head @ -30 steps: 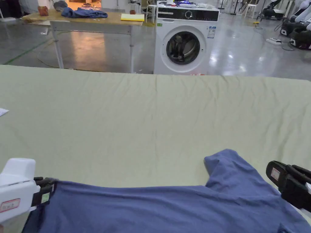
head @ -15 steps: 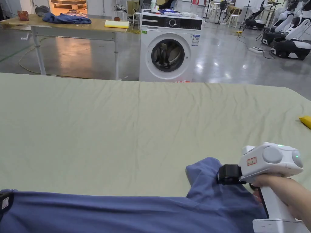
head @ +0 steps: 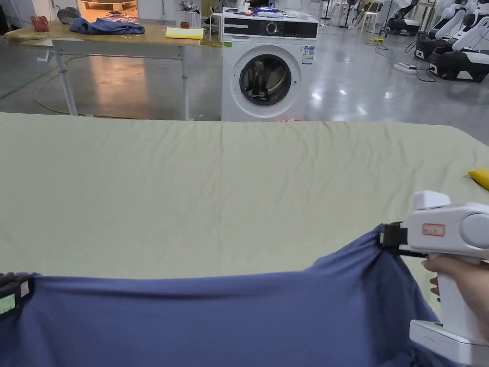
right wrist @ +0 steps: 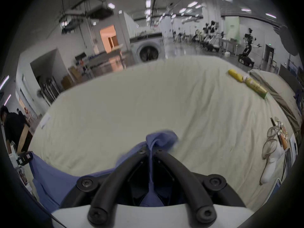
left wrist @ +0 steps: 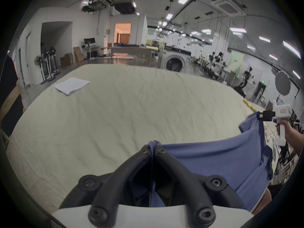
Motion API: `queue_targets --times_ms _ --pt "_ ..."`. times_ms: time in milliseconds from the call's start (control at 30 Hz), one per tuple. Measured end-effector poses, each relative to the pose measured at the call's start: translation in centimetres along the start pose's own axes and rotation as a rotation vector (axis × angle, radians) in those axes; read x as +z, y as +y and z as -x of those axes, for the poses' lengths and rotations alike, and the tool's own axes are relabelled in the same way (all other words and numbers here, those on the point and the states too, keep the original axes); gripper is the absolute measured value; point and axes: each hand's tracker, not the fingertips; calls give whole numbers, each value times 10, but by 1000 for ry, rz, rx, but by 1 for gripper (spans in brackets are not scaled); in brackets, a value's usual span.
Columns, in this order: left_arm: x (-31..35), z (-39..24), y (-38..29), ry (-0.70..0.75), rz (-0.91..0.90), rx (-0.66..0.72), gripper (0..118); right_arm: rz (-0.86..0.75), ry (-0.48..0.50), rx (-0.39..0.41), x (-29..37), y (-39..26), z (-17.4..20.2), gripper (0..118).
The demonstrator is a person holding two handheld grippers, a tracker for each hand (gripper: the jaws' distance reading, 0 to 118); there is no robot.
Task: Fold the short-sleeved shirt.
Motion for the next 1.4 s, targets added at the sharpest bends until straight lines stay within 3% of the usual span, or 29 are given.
queue_targets --times_ms 167,233,400,600,733,767,800,833,867,900,933,1000,1033,1133,1167,1200,1233,1267,1300,1333,1400 --pt "18 -5 12 -29 -127 -4 0 -161 -15 27 44 0 3 0" --pt "28 -5 13 -57 -145 -5 0 -200 -6 0 61 -6 -1 0" --pt "54 -2 -13 -87 -67 -73 0 -151 -23 -17 114 -60 -18 0" --pt "97 9 -82 -141 75 -86 0 24 -14 -38 180 -162 -41 0" --pt "97 15 -125 -164 147 -92 15 123 -5 -117 165 -208 -65 2" --pt "97 15 -131 -129 151 -96 40 110 7 -149 161 -214 -64 11" --pt "99 14 -134 -117 141 -96 79 96 -6 -150 159 -217 -64 44" --pt "102 14 -135 -113 118 -78 90 87 -25 -148 160 -215 -61 76" --pt "109 13 -130 -134 72 -42 91 68 -33 -145 163 -212 -57 104" --pt "116 10 -124 -146 47 -14 91 40 -32 -140 167 -210 -55 118" --pt "123 6 -118 -159 9 1 91 -65 9 -93 195 -212 -58 116" --pt "139 -8 -103 -154 -92 -14 91 -128 22 -11 229 -209 -48 116" --pt "147 -18 -98 -153 -143 -35 91 -167 19 31 206 -193 -23 116" --pt "173 -52 -87 -124 -303 -60 90 -417 52 87 233 -191 14 114" --pt "180 -63 -87 -119 -352 -62 86 -483 77 98 242 -178 42 111" --pt "188 -73 -88 -112 -419 -67 73 -548 97 105 251 -179 55 98" --pt "193 -81 -89 -112 -475 -76 49 -617 103 109 259 -181 66 71" --pt "199 -90 -90 -94 -523 -85 17 -687 84 114 266 -184 78 25" --pt "201 -97 -93 -76 -533 -81 0 -712 37 112 266 -182 87 0" --pt "202 -102 -96 -45 -558 -86 0 -736 -14 91 269 -183 96 0" --pt "200 -95 -101 -68 -568 -47 0 -709 67 51 270 -179 100 0"
